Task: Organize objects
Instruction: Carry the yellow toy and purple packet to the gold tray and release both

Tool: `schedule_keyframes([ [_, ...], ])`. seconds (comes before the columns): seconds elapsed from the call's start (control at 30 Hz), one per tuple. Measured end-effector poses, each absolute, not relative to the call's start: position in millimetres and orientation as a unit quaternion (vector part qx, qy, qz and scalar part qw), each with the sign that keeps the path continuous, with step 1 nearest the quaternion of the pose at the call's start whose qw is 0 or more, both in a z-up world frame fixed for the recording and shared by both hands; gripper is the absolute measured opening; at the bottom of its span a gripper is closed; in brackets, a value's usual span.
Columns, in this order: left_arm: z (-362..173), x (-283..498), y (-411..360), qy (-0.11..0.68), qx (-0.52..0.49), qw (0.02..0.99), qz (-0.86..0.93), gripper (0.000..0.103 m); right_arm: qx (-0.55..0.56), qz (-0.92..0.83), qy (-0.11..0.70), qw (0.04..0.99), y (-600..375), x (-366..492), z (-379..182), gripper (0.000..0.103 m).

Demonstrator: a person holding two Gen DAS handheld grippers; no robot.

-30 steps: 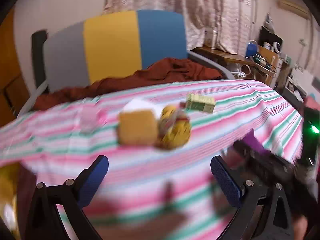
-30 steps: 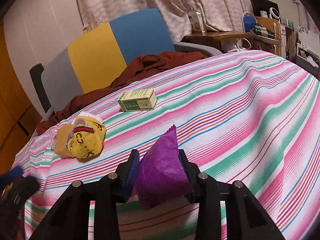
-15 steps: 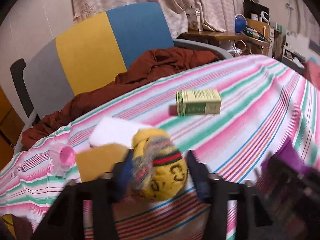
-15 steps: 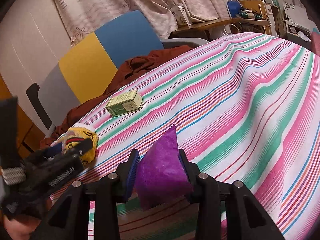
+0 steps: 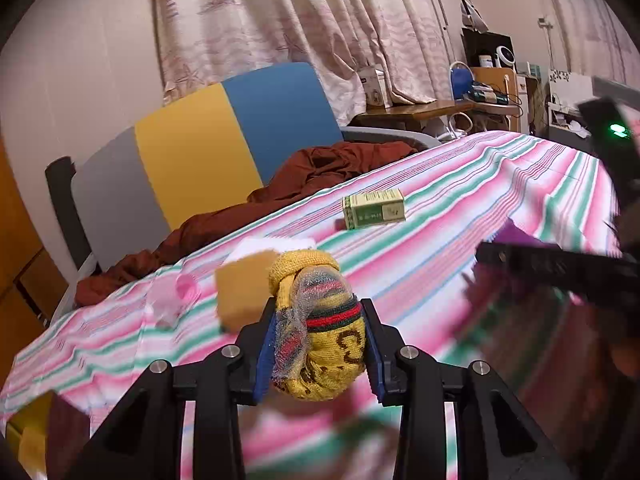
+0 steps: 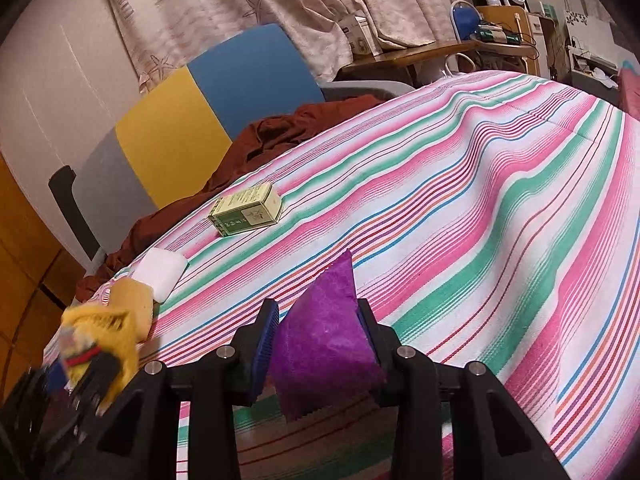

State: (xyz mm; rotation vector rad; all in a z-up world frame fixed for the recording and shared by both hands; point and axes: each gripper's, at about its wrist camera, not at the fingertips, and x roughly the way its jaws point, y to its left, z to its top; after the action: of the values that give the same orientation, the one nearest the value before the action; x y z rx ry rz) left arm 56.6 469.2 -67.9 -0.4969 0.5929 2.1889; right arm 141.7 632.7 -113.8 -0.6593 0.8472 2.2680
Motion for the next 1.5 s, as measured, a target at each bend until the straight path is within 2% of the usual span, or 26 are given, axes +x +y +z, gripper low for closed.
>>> schedule_keyframes([
  [0.3,-70.8,78.5,400.8,0.19,-0.209,0.385,0.879,0.038,-0.249,0.874,0.273,0.315,610.1,141.3,-99.7,0.038],
  [0.53,-75.0,91.7,368.5,0.175,-0.213,0.382,0.882,0.038,-0.26,0.904,0.204,0.271,553.9,136.0,-86.4,0.038],
  [0.67,-70.7,108.5,361.0,0.181,-0.185,0.396,0.881,0.038,-0.266,0.91,0.202,0.246,529.1,140.3,-85.1,0.038],
  [0.87,-69.5,112.0,331.2,0.157,-0.211,0.398,0.879,0.038,-0.287,0.904,0.23,0.219,502.0,144.2,-89.0,0.038],
  [1.27,-33.3,119.0,218.8,0.054,-0.232,0.375,0.896,0.038,-0.287,0.923,0.222,0.128,415.9,132.5,-68.5,0.038],
  [1.5,-25.4,98.8,144.8,0.014,-0.245,0.316,0.917,0.038,-0.29,0.935,0.198,0.049,351.0,114.8,-50.0,0.038],
])
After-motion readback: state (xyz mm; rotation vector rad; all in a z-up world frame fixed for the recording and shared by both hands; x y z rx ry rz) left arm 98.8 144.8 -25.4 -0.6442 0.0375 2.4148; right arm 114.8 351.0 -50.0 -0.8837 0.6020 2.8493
